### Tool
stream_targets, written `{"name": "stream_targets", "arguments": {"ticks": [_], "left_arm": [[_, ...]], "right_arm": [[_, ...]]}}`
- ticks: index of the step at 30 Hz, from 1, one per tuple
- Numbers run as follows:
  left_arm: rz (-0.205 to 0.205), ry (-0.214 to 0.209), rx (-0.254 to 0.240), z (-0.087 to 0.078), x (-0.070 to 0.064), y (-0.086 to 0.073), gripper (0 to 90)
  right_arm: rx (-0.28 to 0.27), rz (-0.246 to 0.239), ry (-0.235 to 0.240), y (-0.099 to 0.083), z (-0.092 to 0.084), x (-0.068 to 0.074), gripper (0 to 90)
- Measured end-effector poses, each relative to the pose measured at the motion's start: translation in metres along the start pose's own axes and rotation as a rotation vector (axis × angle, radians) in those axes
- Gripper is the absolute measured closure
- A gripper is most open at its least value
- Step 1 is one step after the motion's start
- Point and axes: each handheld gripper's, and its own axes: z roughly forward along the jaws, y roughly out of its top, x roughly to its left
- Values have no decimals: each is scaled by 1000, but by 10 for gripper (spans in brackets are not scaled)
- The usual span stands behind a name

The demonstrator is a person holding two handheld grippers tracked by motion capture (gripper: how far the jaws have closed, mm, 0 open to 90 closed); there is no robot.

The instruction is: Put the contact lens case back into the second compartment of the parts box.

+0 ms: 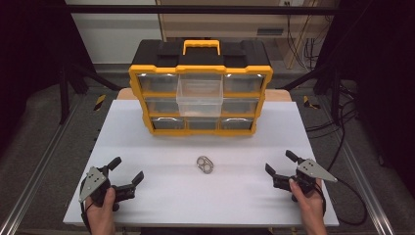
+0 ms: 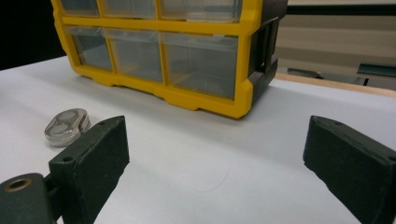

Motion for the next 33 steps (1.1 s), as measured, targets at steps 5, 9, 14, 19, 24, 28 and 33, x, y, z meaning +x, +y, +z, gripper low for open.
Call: {"name": "stream_targets", "arguments": {"ticks": [5,9,14,19,24,28,33], "left_arm": [[13,22,-24,4,-1,-3,8],[28,23,-35,6,-3,-3,7],[34,21,-30,7,-4,-3,7],[33,17,-27,6,-4,-4,6],[29,12,-28,5,-4,-4,5],[32,9,-21,8,-5,-4,5],[42,7,-13,10,-6,-4,5]], "right_arm": [[16,7,1,0,1,3,61],[52,-5,-9,-2,4,6,53],[85,-31,-5,-2,10,14,45],[110,-46,15,-1,15,25,43],[146,-58,27,0,22,35,40],[172,-64,38,1,26,42,38],[195,-70,64,4,32,53,35]]}}
